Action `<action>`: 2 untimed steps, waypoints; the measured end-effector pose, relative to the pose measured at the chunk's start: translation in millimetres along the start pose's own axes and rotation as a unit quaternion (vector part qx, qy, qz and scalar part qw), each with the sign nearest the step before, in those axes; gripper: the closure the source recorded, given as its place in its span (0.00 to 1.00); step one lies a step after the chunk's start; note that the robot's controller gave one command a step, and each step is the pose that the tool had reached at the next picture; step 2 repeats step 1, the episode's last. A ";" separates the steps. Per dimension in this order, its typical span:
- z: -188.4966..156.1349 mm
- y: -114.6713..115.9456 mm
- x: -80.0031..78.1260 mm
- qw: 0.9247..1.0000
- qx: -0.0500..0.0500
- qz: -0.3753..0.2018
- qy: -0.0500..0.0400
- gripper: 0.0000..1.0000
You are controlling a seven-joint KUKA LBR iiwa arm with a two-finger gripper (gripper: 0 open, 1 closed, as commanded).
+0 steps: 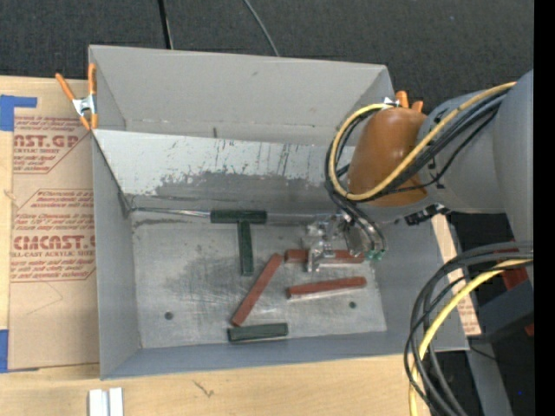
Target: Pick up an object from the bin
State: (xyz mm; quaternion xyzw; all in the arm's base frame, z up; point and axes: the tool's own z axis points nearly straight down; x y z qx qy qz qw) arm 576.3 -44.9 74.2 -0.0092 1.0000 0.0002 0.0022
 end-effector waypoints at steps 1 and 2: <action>-203.1 0.4 4.4 1.000 0.001 -0.006 -0.004 1.00; -203.1 0.4 4.4 1.000 0.001 -0.006 -0.004 1.00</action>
Offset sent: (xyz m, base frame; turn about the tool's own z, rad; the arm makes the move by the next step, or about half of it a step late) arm 0.0000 0.0000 0.0000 0.0000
